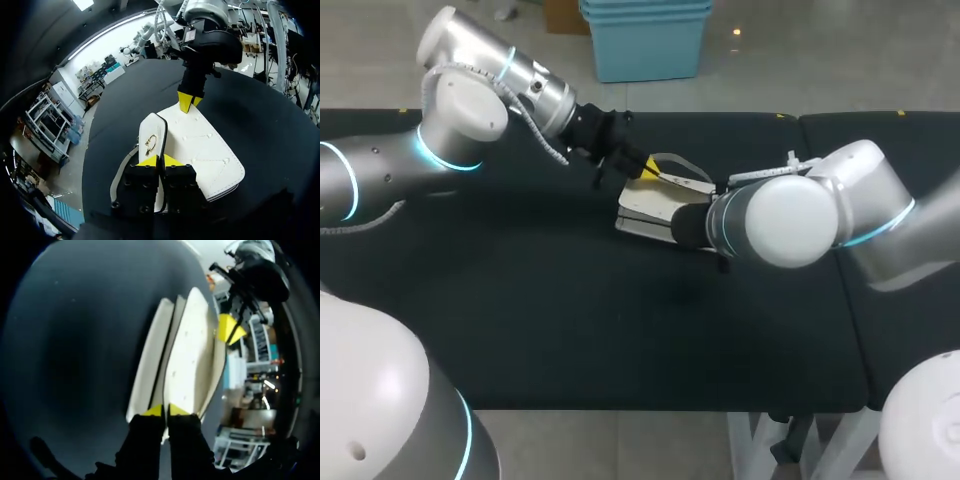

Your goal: Pick up the bag, open it, inspect its contents, close it, and place it on the opposite side

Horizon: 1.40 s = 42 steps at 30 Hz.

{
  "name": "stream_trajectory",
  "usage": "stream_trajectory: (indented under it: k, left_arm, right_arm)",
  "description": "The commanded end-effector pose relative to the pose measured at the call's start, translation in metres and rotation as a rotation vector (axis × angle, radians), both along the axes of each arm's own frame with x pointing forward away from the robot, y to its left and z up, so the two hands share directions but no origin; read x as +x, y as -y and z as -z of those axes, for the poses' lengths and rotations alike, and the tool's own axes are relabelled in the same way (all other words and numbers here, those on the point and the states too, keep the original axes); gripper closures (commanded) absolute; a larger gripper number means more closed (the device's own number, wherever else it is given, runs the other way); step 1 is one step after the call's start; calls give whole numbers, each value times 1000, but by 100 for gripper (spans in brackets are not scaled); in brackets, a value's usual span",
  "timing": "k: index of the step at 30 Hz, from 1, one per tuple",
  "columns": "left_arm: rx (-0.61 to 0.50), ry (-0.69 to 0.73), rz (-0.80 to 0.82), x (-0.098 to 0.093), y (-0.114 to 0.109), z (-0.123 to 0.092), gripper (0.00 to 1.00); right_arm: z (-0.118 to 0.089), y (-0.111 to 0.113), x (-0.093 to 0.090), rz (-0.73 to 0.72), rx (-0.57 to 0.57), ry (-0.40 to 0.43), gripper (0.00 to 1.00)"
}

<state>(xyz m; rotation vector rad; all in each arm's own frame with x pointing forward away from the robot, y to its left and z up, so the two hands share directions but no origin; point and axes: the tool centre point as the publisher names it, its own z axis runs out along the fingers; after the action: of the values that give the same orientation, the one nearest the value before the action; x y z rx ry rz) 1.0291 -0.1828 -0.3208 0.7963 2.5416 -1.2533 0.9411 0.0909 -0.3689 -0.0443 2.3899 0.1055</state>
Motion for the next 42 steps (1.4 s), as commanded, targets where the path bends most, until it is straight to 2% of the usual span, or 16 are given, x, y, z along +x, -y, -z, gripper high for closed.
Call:
stream_trajectory:
  k: [1,6,10,16,17,18,19,21,28,32,34,42]
  left_arm:
    - [24,-80,16,18,-4,-6,100]
    - [24,-168,-9,24,-5,-3,100]
    - [32,-174,-15,26,-5,-2,100]
    - [71,-80,-17,16,-4,2,99]
    - [79,-67,-19,14,-4,3,88]
    - [97,-54,-27,11,-3,3,71]
    - [124,-9,-55,9,-3,3,63]
    - [128,1,-62,3,-3,3,55]
    - [143,28,-86,-3,-5,6,53]
    - [163,16,-109,1,2,14,53]
    - [178,17,-123,5,6,20,56]
    - [224,-21,-168,28,19,37,58]
  right_arm:
    - [8,5,-6,1,12,108,100]
    - [8,5,-6,1,12,108,100]
    - [8,5,-6,1,12,108,100]
    - [8,5,-6,1,12,108,100]
    - [8,5,-6,1,12,108,100]
    - [8,5,-6,1,12,108,100]
    - [8,5,-6,1,12,108,100]
    - [8,5,-6,1,12,108,100]
    - [8,5,-6,1,12,108,100]
    - [8,5,-6,1,12,108,100]
    - [8,5,-6,1,12,108,100]
    - [8,5,-6,1,12,108,100]
